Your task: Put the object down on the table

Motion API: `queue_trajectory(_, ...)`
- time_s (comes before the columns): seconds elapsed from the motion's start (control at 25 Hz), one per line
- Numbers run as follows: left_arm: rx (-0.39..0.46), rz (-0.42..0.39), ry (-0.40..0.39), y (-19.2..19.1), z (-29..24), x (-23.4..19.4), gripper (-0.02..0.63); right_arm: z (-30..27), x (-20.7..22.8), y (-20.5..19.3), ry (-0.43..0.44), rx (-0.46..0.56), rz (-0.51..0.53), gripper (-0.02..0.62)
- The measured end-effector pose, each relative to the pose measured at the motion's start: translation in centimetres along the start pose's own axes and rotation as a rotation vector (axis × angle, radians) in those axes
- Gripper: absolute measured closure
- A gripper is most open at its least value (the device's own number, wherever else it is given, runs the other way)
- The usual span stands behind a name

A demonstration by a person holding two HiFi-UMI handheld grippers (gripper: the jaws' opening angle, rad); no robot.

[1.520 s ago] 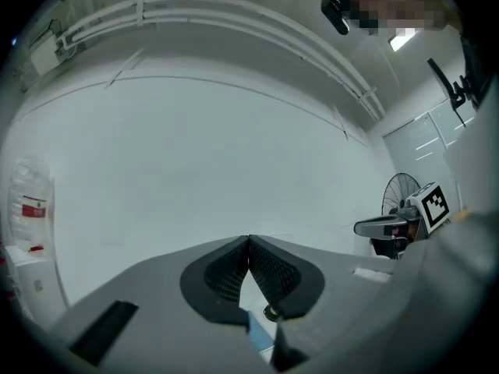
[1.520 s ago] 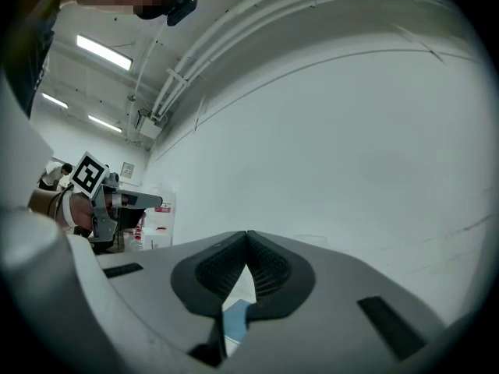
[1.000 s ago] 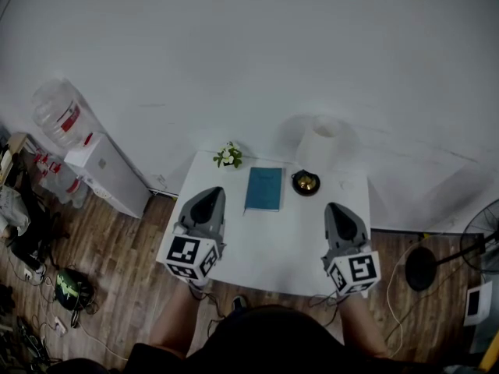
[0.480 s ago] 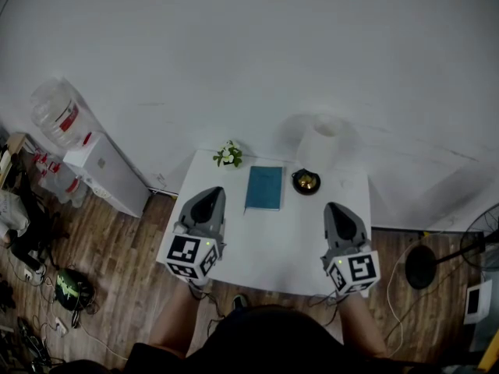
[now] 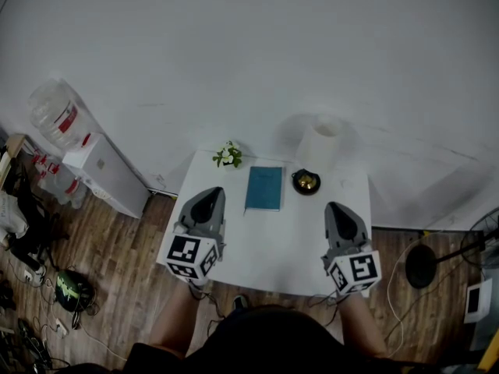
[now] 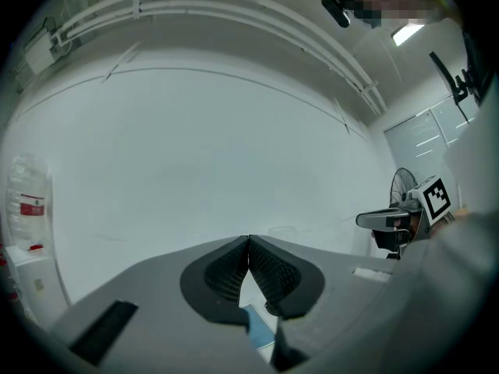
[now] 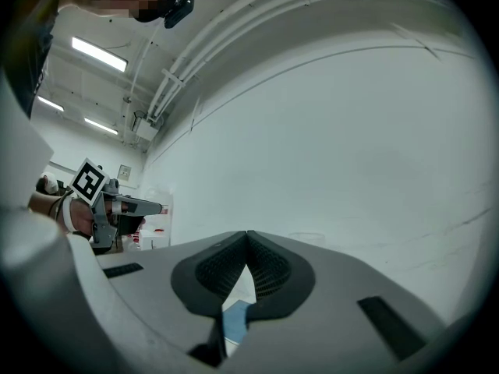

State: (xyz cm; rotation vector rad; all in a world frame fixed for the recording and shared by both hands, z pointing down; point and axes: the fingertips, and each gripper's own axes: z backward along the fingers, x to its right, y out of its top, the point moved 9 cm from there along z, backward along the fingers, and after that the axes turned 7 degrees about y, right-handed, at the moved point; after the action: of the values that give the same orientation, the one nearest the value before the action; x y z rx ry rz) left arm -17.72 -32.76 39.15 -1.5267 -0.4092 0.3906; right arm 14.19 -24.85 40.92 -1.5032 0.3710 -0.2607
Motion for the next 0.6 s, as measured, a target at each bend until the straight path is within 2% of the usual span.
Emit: queue_trajectory(0.6,-0.017,0.011,0.007,-0.56,0.02,-0.94,0.601,-0.8,-0.63,0.33,0.013,0.005,0.019,0.591)
